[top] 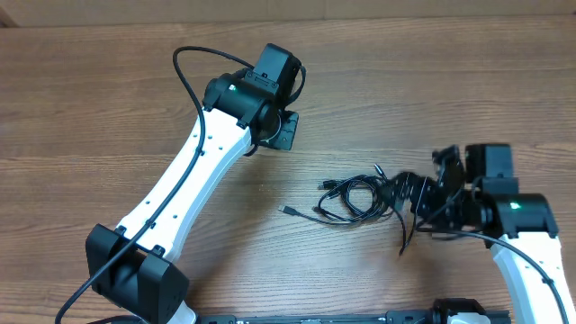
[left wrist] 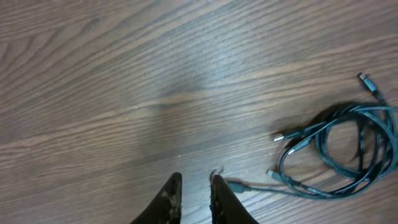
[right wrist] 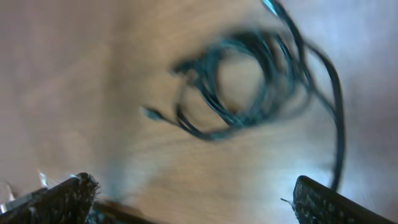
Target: Untangle cables
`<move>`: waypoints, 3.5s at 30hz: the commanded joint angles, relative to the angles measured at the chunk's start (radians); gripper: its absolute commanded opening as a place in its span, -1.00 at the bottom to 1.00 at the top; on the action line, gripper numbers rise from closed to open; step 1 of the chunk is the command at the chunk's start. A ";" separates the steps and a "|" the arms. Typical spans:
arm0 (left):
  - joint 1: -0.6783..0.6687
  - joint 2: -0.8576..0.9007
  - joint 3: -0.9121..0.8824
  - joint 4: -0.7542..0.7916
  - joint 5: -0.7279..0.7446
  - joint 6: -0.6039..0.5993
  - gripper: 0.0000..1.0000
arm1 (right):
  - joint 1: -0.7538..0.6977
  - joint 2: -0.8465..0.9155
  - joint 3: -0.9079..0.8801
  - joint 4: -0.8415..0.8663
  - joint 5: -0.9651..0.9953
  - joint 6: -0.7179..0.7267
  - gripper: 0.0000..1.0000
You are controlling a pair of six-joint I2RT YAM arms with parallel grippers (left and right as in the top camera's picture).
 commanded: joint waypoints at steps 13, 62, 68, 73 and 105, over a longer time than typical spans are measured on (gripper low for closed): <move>-0.006 -0.030 0.009 0.045 0.117 -0.070 0.23 | 0.126 0.206 0.059 0.016 0.089 0.072 1.00; -0.007 -0.030 0.006 -0.041 0.200 -0.070 0.68 | 0.126 0.483 -0.105 0.411 0.241 0.480 -0.92; -0.007 -0.030 0.006 -0.041 0.372 -0.070 0.99 | 0.126 0.415 -0.029 0.470 0.115 0.373 -0.92; -0.007 -0.030 0.006 -0.039 0.388 -0.133 0.99 | 0.126 0.314 0.009 0.489 0.145 0.378 -0.92; -0.109 -0.030 0.006 0.033 0.368 -0.893 0.99 | 0.127 0.270 0.033 0.361 0.256 0.505 0.75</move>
